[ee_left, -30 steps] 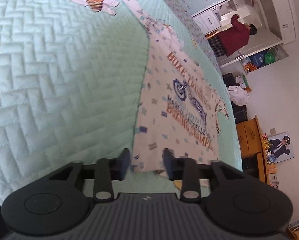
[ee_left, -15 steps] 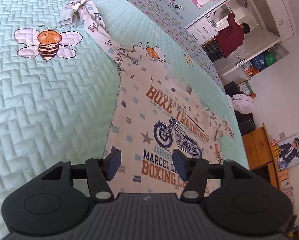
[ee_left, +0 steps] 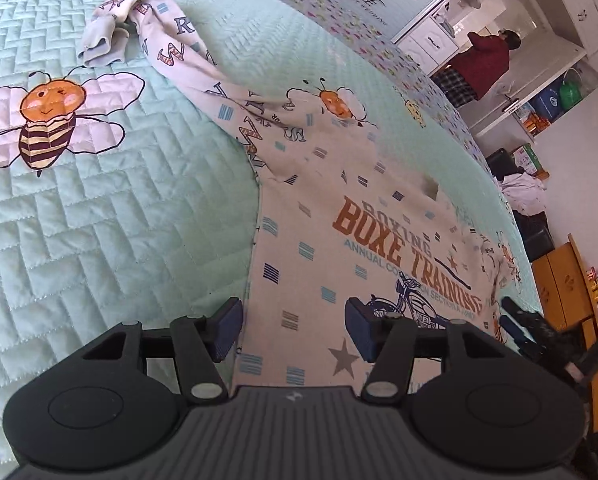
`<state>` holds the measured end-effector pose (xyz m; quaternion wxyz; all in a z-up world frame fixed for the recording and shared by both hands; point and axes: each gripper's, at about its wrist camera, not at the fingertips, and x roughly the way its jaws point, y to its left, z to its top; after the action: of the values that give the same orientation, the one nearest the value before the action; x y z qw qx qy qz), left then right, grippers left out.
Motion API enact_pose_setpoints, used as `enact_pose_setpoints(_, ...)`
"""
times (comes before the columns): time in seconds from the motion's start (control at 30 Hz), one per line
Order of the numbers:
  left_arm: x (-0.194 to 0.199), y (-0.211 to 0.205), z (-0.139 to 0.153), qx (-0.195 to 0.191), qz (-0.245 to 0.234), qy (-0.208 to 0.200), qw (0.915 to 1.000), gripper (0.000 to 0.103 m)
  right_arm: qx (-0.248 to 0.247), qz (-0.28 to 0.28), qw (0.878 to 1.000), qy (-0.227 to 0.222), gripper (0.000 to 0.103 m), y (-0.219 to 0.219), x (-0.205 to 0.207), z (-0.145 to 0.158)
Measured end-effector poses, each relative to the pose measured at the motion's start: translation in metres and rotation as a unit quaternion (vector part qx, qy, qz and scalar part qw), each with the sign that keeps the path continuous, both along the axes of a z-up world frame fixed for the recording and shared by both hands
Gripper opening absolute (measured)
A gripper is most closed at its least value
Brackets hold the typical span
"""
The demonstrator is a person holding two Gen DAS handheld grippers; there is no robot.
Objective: Fold clothes
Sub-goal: 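Lift both open grippers up and back away from the T-shirt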
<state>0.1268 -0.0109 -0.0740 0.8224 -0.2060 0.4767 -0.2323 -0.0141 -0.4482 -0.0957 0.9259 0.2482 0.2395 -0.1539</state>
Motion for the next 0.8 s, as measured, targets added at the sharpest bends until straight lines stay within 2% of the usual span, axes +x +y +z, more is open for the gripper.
enact_pose_setpoints(0.07, -0.003, 0.0, 0.001, 0.001, 0.001, 0.003, 1.0, 0.059, 0.038, -0.007, 0.999, -0.018, 0.06, -0.009, -0.004, -0.013)
enact_pose_setpoints(0.13, -0.006, -0.003, 0.003, 0.004, -0.004, 0.006, 1.0, 0.06, 0.104, -0.023, 0.993, -0.051, 0.06, -0.021, -0.017, -0.02)
enact_pose_setpoints(0.23, -0.008, -0.01, 0.014, 0.01, -0.024, 0.0, 0.9997, 0.06, 0.225, -0.068, 0.97, -0.057, 0.06, -0.043, -0.027, -0.016)
enact_pose_setpoints(0.3, -0.012, -0.012, 0.03, 0.004, -0.036, -0.013, 0.9993, 0.06, 0.27, -0.089, 0.957, -0.049, 0.061, -0.049, -0.03, 0.003)
enact_pose_setpoints(0.37, -0.018, -0.011, 0.057, -0.011, -0.046, -0.041, 0.998, 0.06, 0.257, -0.074, 0.962, -0.056, 0.061, -0.044, -0.03, 0.037)
enact_pose_setpoints(0.43, -0.027, -0.009, 0.097, -0.026, -0.053, -0.083, 0.9948, 0.06, 0.231, -0.04, 0.969, -0.082, 0.061, -0.034, -0.027, 0.088)
enact_pose_setpoints(0.5, -0.037, -0.007, 0.139, -0.04, -0.061, -0.126, 0.9893, 0.061, 0.211, -0.015, 0.97, -0.117, 0.061, -0.028, -0.025, 0.141)
enact_pose_setpoints(0.53, -0.041, -0.007, 0.162, -0.047, -0.065, -0.148, 0.9857, 0.063, 0.202, -0.008, 0.97, -0.138, 0.063, -0.026, -0.025, 0.168)
enact_pose_setpoints(0.57, -0.044, -0.008, 0.185, -0.05, -0.069, -0.17, 0.9818, 0.065, 0.191, -0.002, 0.969, -0.159, 0.072, -0.022, -0.026, 0.194)
enact_pose_setpoints(0.63, -0.05, -0.012, 0.222, -0.043, -0.075, -0.209, 0.9741, 0.074, 0.146, 0.006, 0.977, -0.157, 0.084, -0.01, -0.025, 0.22)
enact_pose_setpoints(0.7, -0.055, -0.02, 0.247, -0.018, -0.078, -0.247, 0.9657, 0.078, 0.098, 0.013, 0.984, -0.146, 0.084, 0.003, -0.023, 0.241)
enact_pose_setpoints(0.73, -0.057, -0.023, 0.255, -0.007, -0.077, -0.261, 0.9622, 0.081, 0.074, 0.016, 0.987, -0.141, 0.084, 0.01, -0.022, 0.252)
enact_pose_setpoints(0.77, -0.058, -0.027, 0.255, -0.001, -0.075, -0.263, 0.9619, 0.081, 0.049, 0.02, 0.989, -0.135, 0.084, 0.016, -0.021, 0.262)
enact_pose_setpoints(0.8, -0.058, -0.03, 0.25, -0.001, -0.074, -0.257, 0.9636, 0.081, 0.044, 0.024, 0.991, -0.125, 0.084, 0.02, -0.02, 0.259)
